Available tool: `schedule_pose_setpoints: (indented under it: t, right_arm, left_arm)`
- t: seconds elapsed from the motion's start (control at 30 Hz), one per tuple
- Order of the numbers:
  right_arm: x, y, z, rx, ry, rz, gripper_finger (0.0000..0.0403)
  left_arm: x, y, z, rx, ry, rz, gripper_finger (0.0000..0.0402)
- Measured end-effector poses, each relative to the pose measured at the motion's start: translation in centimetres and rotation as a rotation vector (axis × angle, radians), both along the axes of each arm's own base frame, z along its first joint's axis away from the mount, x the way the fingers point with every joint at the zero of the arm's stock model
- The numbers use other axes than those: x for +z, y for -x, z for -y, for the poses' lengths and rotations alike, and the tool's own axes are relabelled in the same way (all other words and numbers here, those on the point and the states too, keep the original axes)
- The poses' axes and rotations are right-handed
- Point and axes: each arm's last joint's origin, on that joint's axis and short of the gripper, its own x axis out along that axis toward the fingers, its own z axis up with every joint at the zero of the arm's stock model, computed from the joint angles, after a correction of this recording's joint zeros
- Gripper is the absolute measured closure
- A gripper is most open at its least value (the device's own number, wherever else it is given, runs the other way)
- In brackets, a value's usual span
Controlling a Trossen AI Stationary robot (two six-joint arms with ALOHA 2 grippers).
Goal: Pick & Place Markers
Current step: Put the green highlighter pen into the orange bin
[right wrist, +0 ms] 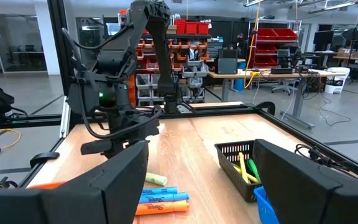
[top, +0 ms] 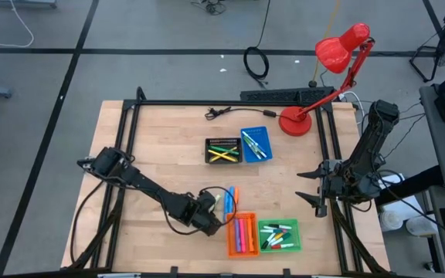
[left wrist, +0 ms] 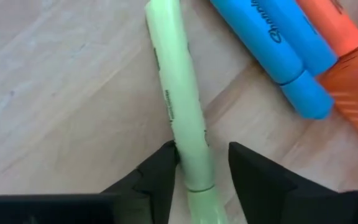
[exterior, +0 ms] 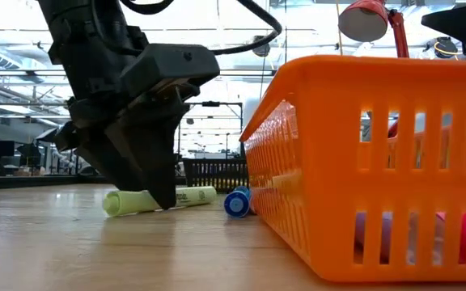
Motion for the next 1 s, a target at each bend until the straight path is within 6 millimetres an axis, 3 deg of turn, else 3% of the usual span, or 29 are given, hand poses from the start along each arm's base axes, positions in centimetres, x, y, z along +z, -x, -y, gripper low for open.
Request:
schedule_pose_setpoints:
  t: [0.2, 0.33, 0.53, 0.7, 0.9, 1.0]
  right_arm:
    - [0.0, 0.0, 0.0, 0.0, 0.0, 0.0, 0.0124]
    - [-0.1, 0.0, 0.0, 0.0, 0.0, 0.0, 0.0124]
    - [-0.7, 0.1, 0.1, -0.003, 0.014, -0.008, 0.0124]
    - [-0.6, 0.1, 0.2, -0.003, -0.008, 0.002, 0.0124]
    - [-0.5, 0.0, 0.2, -0.007, -0.019, 0.008, 0.0124]
    - [-0.5, -0.1, 0.3, -0.019, -0.019, 0.009, 0.0124]
  left_arm:
    - [-0.1, 0.2, 0.0, -0.02, -0.012, -0.018, 0.0339]
    - [0.1, 0.2, 0.0, -0.066, -0.034, -0.01, 0.0342]
    - [3.1, 1.9, 1.4, -0.118, -0.088, 0.077, 0.0342]
    - [8.2, 2.9, 4.2, -0.144, -0.109, 0.405, 0.0342]
    - [11.3, 1.7, 7.7, -0.336, -0.068, 0.786, 0.0342]
    - [11.0, 0.7, 8.0, -0.398, -0.074, 0.82, 0.0342]
